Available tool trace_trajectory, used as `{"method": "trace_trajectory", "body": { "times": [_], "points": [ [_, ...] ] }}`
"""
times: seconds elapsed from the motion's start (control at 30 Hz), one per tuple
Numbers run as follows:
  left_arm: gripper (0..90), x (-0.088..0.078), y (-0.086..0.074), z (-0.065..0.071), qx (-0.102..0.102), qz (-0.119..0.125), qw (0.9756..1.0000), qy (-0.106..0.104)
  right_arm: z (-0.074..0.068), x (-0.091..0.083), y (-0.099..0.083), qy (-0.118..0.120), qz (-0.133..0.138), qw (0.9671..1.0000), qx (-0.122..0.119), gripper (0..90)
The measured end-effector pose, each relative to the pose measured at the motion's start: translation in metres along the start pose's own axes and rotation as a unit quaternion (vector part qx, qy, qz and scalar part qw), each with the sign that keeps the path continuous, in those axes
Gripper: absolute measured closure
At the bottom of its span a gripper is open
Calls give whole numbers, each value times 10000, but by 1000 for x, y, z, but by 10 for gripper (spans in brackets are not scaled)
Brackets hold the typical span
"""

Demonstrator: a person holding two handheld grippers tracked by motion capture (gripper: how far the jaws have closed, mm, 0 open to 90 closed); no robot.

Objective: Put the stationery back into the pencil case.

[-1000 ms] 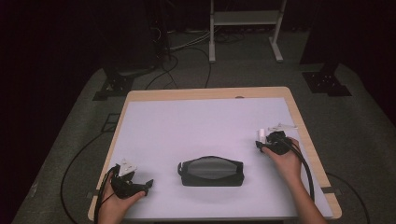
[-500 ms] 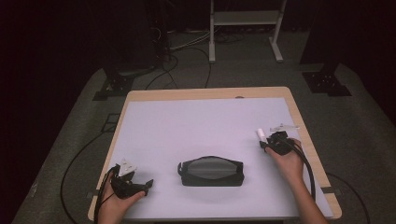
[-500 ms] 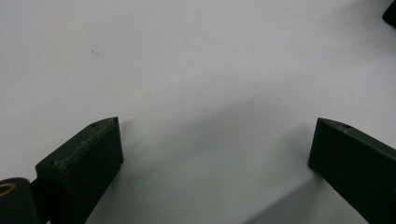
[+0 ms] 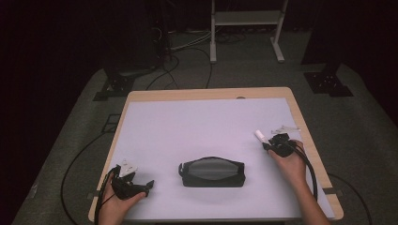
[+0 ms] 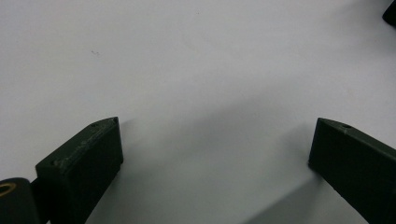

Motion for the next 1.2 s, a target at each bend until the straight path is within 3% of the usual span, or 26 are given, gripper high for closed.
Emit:
{"method": "trace_trajectory", "body": {
  "times": [0.57, 1.2],
  "points": [
    [19, 0, 0, 0, -15, 0, 10000, -8, 0, -11, 4, 337, 139, 9993, 117, 706],
    [20, 0, 0, 0, -18, -1, 10000, -15, -18, -35, 11, 874, 329, 9956, -93, 706]
  ]
}}
Point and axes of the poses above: each handheld gripper's, and its own axes: x roughly forward along the jaws, y roughly out of its top, z roughly to its right, the point moved 7 cm from there along x, roughly forward along the jaws, and after that the axes turned 10 degrees about y, right-handed, at the moved point
